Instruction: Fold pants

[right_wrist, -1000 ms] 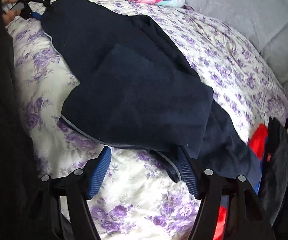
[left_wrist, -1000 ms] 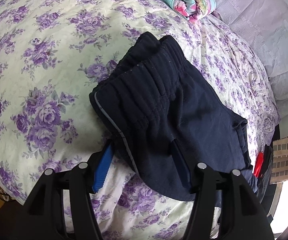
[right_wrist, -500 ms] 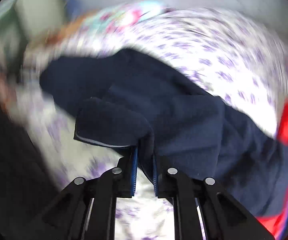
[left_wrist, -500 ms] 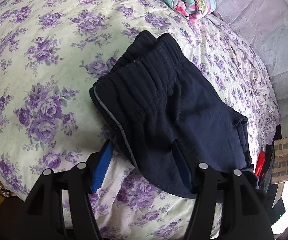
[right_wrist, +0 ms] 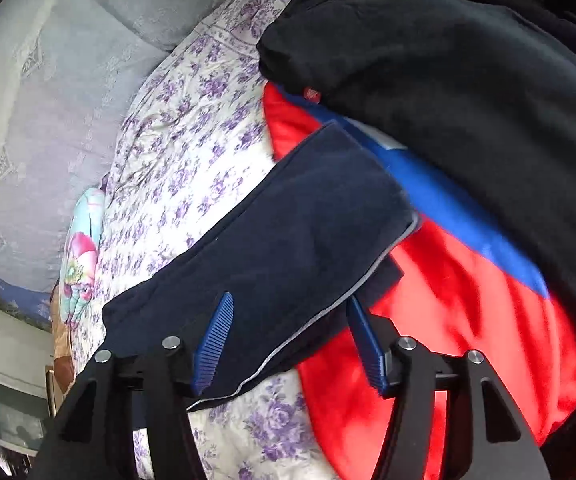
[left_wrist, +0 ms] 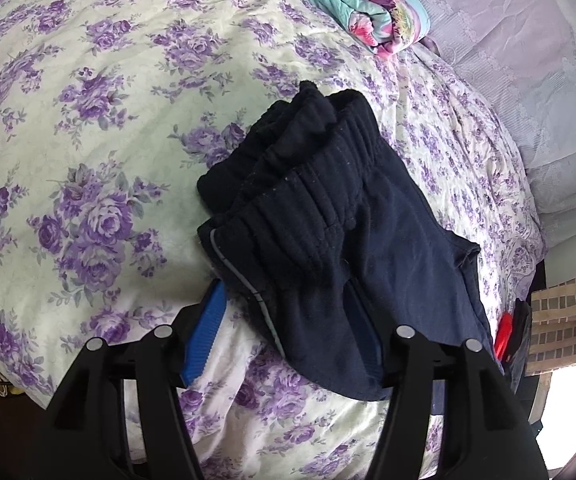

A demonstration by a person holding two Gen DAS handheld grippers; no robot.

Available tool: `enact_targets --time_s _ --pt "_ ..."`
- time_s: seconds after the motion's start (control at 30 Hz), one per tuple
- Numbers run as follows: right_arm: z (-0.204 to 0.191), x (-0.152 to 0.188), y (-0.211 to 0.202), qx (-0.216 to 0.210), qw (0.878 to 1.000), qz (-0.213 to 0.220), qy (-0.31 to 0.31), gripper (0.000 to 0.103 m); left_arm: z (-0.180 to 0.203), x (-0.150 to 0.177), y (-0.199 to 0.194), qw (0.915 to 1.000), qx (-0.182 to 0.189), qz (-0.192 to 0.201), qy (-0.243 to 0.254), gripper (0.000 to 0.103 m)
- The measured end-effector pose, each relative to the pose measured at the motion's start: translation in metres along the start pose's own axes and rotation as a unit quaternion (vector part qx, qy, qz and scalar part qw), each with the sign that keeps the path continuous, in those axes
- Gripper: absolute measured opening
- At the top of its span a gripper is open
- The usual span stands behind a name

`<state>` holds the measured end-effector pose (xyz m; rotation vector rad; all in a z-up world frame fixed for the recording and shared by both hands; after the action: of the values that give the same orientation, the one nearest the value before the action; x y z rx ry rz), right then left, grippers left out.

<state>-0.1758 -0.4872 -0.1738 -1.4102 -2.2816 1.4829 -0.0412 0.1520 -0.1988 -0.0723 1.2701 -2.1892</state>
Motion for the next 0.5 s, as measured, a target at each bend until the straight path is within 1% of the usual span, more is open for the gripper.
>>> enact_targets --time_s 0.07,0.13,0.23,0.33,0.37,0.43,0.5 --pt "-0.006 0.003 -0.002 0.001 1.000 0.000 -0.006 0.060 -0.001 -0.003 0.001 0.9999 0.009 0.002 -0.009 0.049" --pt "-0.008 0.004 0.000 -0.003 1.000 -0.002 0.001 0.060 -0.004 -0.005 0.004 0.9999 0.008 -0.001 -0.011 0.041" --pt "-0.007 0.007 0.001 -0.010 1.000 -0.007 0.006 0.060 -0.008 -0.005 0.004 0.9998 0.019 -0.003 -0.010 0.039" --pt "-0.009 0.015 0.002 -0.019 1.000 -0.017 0.010 0.060 -0.010 -0.004 0.005 0.9995 0.029 -0.002 -0.013 0.039" --pt "-0.010 0.018 0.003 -0.021 0.999 -0.023 0.010 0.060 -0.011 -0.003 0.006 0.9995 0.030 -0.005 -0.013 0.040" --pt "-0.011 0.023 0.006 -0.021 0.999 -0.032 0.009 0.060 -0.017 -0.001 0.011 0.9991 0.034 -0.007 -0.024 0.048" --pt "-0.012 0.027 0.011 -0.024 0.999 -0.039 0.011 0.060 -0.021 -0.002 0.013 0.9978 0.050 -0.001 -0.043 0.048"
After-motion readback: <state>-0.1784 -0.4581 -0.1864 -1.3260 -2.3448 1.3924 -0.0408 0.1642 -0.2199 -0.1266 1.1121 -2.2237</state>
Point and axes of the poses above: each gripper's, at about its wrist camera, not at the fingertips, and y roughly the way its jaws point, z to its right, x to its underside, the point moved 5 cm from there along y, roughly the way its jaws point, and after that the axes turned 2 degrees about x, right-handed, at the moved point
